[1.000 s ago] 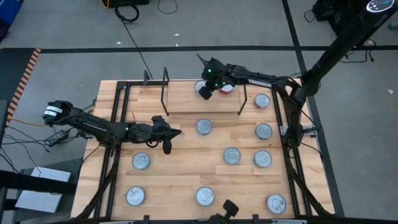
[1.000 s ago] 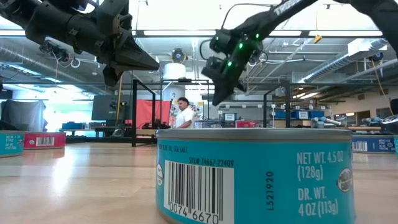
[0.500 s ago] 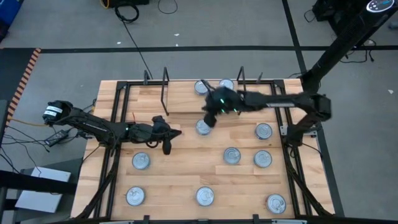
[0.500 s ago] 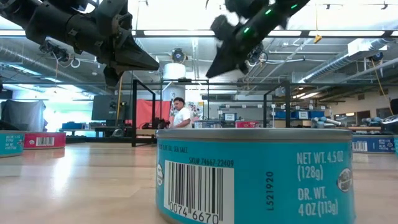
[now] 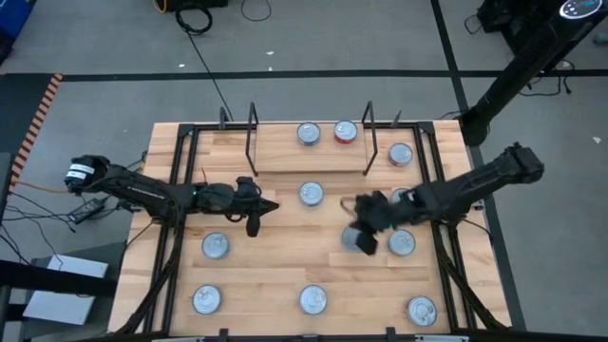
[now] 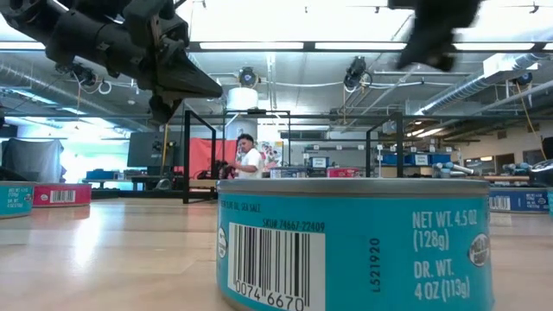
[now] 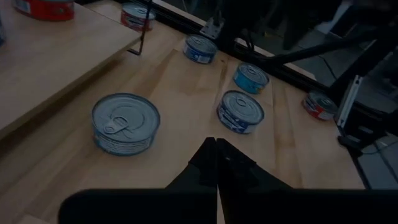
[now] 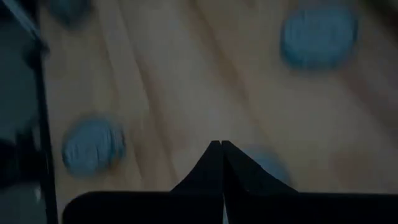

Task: Stack canned seafood by type on shelf
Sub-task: Move the middle right light blue tuna can to the center of the table

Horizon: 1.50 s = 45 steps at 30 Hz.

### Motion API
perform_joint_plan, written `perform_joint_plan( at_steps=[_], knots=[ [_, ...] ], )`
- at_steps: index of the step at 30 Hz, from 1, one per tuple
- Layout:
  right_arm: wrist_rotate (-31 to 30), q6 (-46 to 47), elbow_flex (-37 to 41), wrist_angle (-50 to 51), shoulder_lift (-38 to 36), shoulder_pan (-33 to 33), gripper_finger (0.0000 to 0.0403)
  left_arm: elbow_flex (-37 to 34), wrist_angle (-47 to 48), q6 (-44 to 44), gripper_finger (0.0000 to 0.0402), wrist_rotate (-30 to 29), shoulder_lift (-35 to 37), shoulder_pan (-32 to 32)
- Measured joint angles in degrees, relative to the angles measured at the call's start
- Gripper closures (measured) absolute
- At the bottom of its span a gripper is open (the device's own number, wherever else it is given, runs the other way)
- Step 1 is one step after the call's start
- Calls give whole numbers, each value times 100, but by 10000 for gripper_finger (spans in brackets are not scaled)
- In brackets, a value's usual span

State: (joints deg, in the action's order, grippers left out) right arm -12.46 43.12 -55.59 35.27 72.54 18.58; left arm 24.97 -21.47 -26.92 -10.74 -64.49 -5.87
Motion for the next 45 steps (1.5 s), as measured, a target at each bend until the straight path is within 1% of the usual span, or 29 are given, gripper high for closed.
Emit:
perform_joint_plan(
  at_steps=[4, 8, 12, 14, 19, 24, 26, 29, 34, 38, 41, 45],
  knots=[
    [112, 964, 2, 1006, -14, 719, 401, 0, 0, -6, 401, 129, -1, 98],
    [167, 1872, 2, 1628, -12, 1320, 394, 0, 2, -24, 401, 249, 0, 142],
    [201, 2800, 2, 2180, 28, 1700, 374, 0, 2, -59, 401, 254, -1, 140],
    [219, 3123, 14, 2376, 78, 1841, 361, 0, 3, -94, 401, 253, 0, 140],
    [322, 3278, 22, 2379, 407, 2022, 316, 0, 11, -177, 401, 251, -2, 137],
    [605, 3298, 23, 2382, 1075, 2078, 267, 0, 22, -179, 401, 250, -1, 137],
    [615, 3378, 24, 2395, 1356, 2078, 254, 0, 24, -179, 401, 249, -2, 137],
    [617, 3621, 24, 2389, 1696, 2078, 247, 0, 24, -184, 401, 249, 0, 137],
    [672, 3834, 18, 2250, 2098, 2078, 253, 0, 24, -184, 401, 249, 0, 137],
    [825, 3809, 20, 1896, 2347, 2075, 276, 0, 20, -186, 401, 247, 0, 137],
    [929, 3788, 33, 1756, 2409, 2075, 310, 0, 20, -186, 401, 247, 0, 137],
    [1059, 3637, 37, 1392, 2460, 2073, 377, 0, 17, -186, 401, 245, -1, 137]
  ],
)
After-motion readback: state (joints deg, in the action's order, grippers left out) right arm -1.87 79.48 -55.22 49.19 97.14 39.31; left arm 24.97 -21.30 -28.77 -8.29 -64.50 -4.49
